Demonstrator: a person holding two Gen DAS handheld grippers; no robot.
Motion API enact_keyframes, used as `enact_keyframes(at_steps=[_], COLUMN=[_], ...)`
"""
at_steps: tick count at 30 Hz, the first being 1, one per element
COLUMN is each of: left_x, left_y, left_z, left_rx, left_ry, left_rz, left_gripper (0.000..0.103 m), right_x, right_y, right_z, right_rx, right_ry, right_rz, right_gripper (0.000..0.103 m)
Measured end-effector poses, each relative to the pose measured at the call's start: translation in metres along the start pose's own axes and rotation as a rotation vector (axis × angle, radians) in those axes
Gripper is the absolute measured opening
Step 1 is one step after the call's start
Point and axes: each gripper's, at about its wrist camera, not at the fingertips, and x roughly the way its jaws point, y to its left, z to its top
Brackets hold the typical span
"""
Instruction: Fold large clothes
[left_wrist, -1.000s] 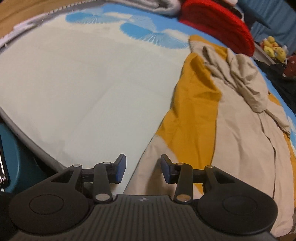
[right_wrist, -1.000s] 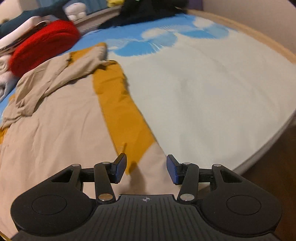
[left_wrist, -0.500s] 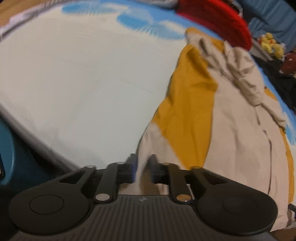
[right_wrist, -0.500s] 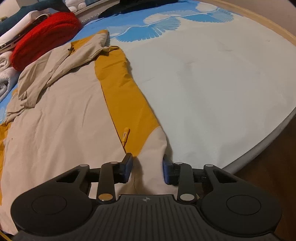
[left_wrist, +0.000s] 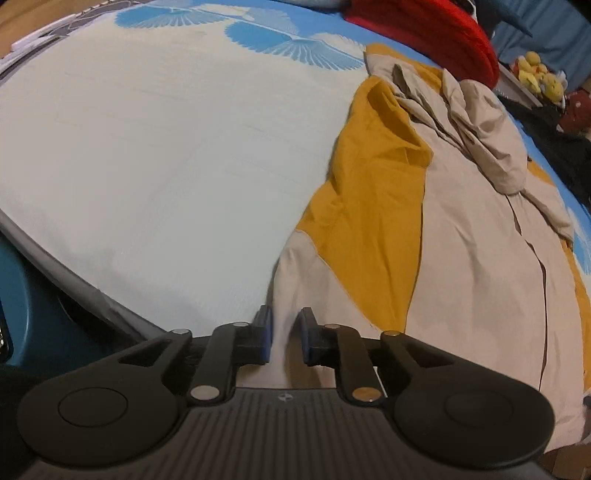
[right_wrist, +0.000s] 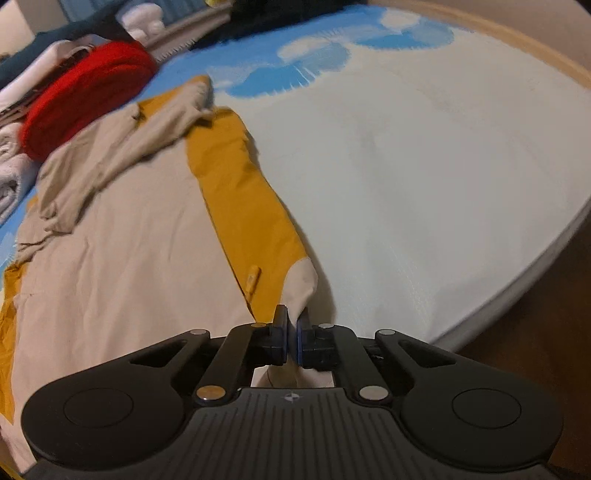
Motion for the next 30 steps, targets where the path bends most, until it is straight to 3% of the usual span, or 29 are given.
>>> enact_keyframes(at_steps=[3, 5, 8, 13, 17, 23, 30], left_x=[0.0, -0.001, -0.006, -0.035, -0.083, -0.165, -0.277], left_y=[-0.006, -0.009, -0.014, -0.02, -0.029, -0.028, 0.018], left_z=[0.0, -0.001, 0.0, 0.004, 0.02, 0.036, 0.024], left_rx=[0.033, 0.056, 0.084, 0.11, 0.134, 0.219, 0.209], left_ry=[-0.003, -0.013, -0.038, -0.094, -0.169, -0.277, -0.383], left_rz=[0.008, 0.017, 0.016, -0.02, -0.121, -0.247, -0.383], left_gripper=[0.017, 0.006, 0.002, 0.001, 0.001, 0.0, 0.0], right_x=[0.003, 0.002, -0.003, -0.03, -0.072, -0.146, -0.251], right_y=[0.003, 0.005, 0.007, 0.015, 0.025, 0.022, 0.001], right_z=[-0.003, -0.004, -0.003, 0.002, 0.01, 0.033, 0.028], right_rx=[-0.023, -0.04, -0.049, -0.085, -0.162, -0.18, -0.206], right_ry=[0.015, 0.012, -0.012, -0.093, -0.204, -0.337, -0.482], right_rz=[-0.014, -0.02, -0.02, 0.024, 0.111, 0.249, 0.366], right_gripper=[0.015, 0.015, 0.005, 0.002, 0.001, 0.0, 0.0])
